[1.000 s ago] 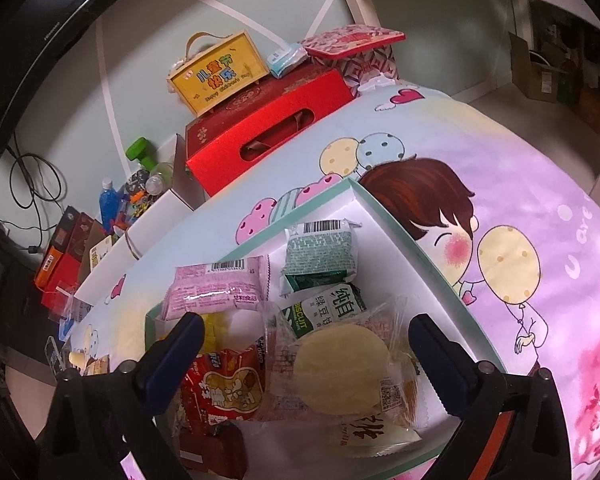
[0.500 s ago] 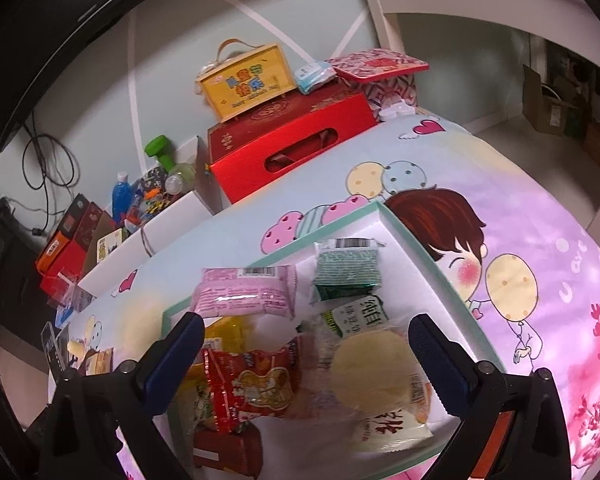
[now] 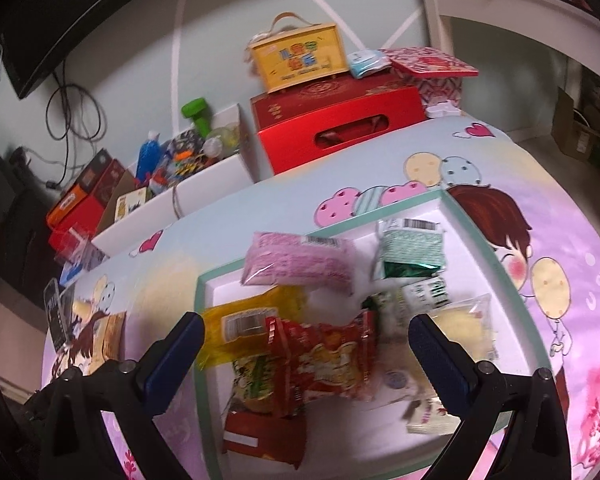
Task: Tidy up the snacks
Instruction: 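Move both open tools back toward the tan bread pack and pudding cup, then grasp the tan bread pack with the right tool while the left tool grasps the pudding cup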
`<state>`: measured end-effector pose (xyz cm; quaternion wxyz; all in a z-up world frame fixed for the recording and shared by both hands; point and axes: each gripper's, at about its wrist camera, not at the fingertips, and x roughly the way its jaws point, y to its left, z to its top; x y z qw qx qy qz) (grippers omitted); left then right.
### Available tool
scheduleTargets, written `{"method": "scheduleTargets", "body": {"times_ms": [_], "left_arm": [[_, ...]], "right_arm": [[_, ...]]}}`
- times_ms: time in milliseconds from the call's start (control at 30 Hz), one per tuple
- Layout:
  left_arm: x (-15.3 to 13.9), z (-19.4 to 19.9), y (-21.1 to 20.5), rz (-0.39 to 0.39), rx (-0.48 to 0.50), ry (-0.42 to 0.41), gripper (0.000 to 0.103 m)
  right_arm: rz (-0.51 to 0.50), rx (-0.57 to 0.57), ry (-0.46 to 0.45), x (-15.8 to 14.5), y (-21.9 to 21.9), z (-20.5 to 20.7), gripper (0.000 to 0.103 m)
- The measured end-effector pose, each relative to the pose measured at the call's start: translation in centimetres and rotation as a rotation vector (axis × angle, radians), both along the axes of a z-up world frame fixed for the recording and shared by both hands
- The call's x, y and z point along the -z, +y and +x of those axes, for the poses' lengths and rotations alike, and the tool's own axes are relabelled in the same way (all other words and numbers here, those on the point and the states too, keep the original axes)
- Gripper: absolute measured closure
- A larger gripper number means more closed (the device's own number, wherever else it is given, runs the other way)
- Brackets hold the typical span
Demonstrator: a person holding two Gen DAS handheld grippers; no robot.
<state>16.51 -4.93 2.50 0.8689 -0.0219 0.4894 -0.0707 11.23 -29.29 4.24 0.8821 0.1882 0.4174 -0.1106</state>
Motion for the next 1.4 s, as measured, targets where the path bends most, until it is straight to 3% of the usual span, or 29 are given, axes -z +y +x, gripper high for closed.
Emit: {"method": "scheduleTargets", "body": {"times_ms": [667, 1400], "left_arm": [[2.3, -1.4, 14.1, -0.003, -0.310, 0.058, 0.007], [3.1, -1.4, 16.8, -0.040, -0.336, 0.067, 0.007]], "right_arm": [[-0.039, -0.222, 0.051, 1.4, 10.3, 2.0, 0.000], [-0.119, -0.387, 0.099, 3.4, 18.4, 1.9, 0.000]]}}
